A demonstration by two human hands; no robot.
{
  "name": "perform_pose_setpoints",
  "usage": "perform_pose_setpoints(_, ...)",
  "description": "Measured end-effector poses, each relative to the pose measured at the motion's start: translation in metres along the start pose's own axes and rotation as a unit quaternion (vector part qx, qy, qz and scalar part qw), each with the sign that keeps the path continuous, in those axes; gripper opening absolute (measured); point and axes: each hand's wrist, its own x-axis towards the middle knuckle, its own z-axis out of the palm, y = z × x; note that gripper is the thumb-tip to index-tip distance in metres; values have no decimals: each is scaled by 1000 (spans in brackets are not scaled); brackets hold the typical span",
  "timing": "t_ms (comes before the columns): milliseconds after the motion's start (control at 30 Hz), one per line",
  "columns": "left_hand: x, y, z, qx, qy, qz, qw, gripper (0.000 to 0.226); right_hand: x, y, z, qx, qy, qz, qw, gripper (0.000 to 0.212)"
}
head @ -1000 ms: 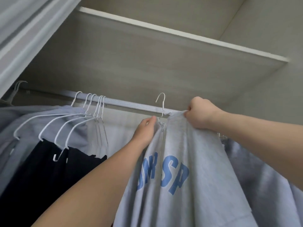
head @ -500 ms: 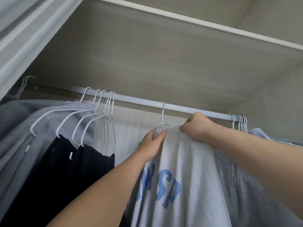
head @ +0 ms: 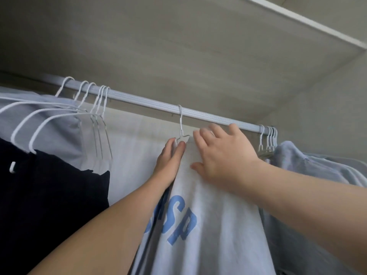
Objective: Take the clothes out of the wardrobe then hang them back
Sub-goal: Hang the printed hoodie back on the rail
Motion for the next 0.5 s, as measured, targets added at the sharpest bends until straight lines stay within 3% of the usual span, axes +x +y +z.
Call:
perform_pose_setpoints(167, -1, -2, 52, 5, -19, -3, 1000, 54, -24, 23, 26, -71, -133, 55, 987, 98)
perform_pose_setpoints(333, 3, -9, 116, -34, -90, -38, 995, 85, -48, 57, 49, -100, -185, 92, 973, 104)
perform_pose_setpoints(500, -2, -2, 172, -22, -157, -39, 987, 69, -69, 95, 76, -128, -216, 108, 962, 105)
